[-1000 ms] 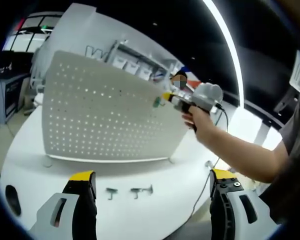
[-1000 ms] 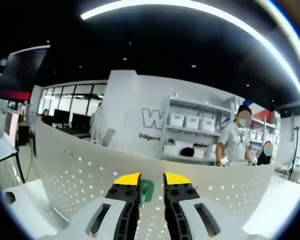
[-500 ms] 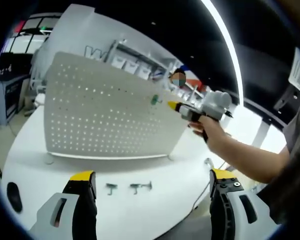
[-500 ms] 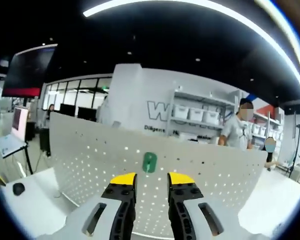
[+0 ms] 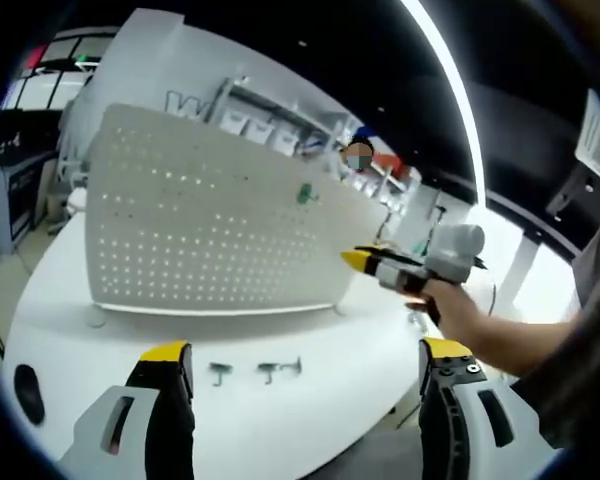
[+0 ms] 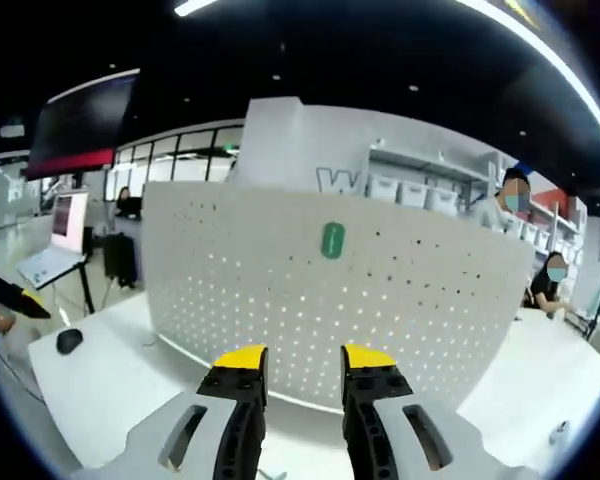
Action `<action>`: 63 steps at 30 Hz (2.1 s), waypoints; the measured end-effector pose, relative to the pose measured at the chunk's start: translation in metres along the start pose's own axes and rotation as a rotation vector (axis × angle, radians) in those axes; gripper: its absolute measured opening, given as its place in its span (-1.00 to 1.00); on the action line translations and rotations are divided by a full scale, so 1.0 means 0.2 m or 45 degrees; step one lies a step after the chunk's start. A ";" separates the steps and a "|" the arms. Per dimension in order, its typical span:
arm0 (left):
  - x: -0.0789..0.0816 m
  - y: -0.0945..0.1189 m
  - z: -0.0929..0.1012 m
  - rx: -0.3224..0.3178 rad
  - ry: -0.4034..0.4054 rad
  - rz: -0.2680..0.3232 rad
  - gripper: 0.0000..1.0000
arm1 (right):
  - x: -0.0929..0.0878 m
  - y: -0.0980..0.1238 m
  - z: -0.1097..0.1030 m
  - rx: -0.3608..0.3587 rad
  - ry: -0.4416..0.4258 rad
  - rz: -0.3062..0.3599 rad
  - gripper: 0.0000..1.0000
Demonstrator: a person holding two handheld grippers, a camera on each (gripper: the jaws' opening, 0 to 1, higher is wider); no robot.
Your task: Insert the hook assembly into the mounting plate slot until the hook locks in place.
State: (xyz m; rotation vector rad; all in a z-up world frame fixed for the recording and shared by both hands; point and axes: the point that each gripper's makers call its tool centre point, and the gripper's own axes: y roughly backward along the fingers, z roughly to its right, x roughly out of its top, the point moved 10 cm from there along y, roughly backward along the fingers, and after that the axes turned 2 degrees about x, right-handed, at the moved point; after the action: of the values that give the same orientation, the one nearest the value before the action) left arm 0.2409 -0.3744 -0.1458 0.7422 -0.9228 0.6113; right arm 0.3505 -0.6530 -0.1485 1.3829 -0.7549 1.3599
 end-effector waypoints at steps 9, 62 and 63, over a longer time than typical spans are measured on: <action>-0.02 0.02 -0.01 0.002 -0.002 -0.018 0.89 | -0.20 0.17 -0.05 0.060 0.025 -0.135 -0.42; -0.13 -0.05 -0.06 0.010 0.037 -0.140 0.86 | -0.58 0.43 -0.27 0.372 0.100 -0.472 -0.39; -0.13 -0.05 -0.06 0.014 0.040 -0.142 0.86 | -0.56 0.39 -0.27 0.390 0.110 -0.462 -0.40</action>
State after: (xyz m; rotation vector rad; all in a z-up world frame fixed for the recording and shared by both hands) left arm 0.2424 -0.3749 -0.1767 0.7864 -0.8442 0.5289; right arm 0.2413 -0.6500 -0.2464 1.5960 -0.2245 1.2677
